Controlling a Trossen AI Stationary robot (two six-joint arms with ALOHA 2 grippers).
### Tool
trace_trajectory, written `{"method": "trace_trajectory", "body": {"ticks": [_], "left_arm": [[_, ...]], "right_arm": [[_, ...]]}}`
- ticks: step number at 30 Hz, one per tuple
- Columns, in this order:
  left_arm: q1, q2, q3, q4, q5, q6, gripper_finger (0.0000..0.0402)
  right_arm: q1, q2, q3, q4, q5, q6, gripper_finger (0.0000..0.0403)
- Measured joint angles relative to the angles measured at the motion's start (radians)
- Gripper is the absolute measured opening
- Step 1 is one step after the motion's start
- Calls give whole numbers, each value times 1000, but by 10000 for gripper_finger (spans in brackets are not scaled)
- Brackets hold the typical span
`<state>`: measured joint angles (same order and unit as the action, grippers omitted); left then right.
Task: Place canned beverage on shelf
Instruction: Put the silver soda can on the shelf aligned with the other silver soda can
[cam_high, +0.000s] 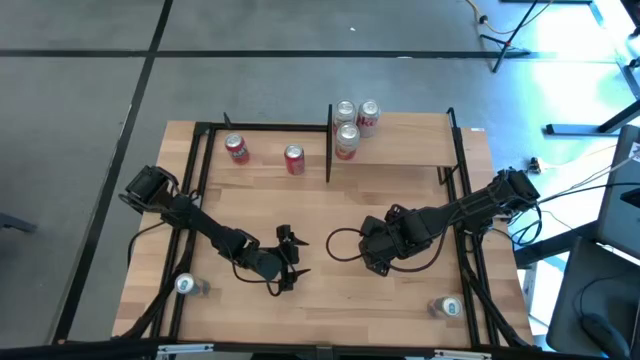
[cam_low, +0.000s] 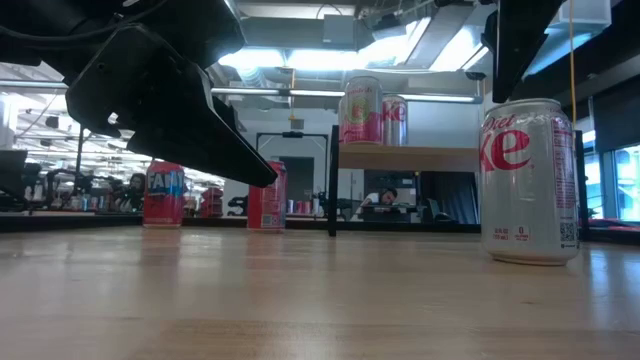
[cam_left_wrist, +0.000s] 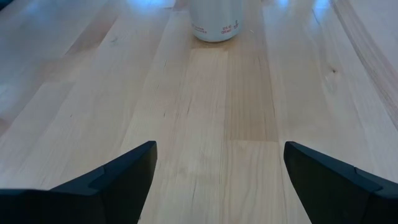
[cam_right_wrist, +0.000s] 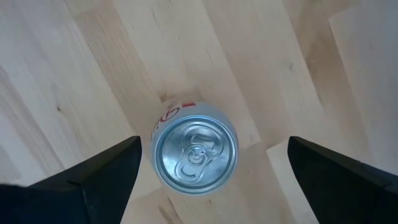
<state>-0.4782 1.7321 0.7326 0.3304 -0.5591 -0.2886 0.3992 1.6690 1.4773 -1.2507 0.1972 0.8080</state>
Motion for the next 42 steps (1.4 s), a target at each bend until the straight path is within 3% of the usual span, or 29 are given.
{"method": "trace_trajectory", "body": {"ticks": [18,22,28,34,42], "left_arm": [[0,0,0,7,-1,3,346],[0,0,0,7,-1,3,346],[0,0,0,8,-1,4,346],[1,0,0,7,-6,4,346],[2,0,0,7,-6,4,346]], "right_arm": [[-9,8,-151,155,-68,-41,387],[-7,7,-186,184,-87,-114,364],[-7,6,-206,222,-113,-334,262],[-7,8,-191,257,-119,-704,262],[0,9,-144,385,-148,-867,262]]}}
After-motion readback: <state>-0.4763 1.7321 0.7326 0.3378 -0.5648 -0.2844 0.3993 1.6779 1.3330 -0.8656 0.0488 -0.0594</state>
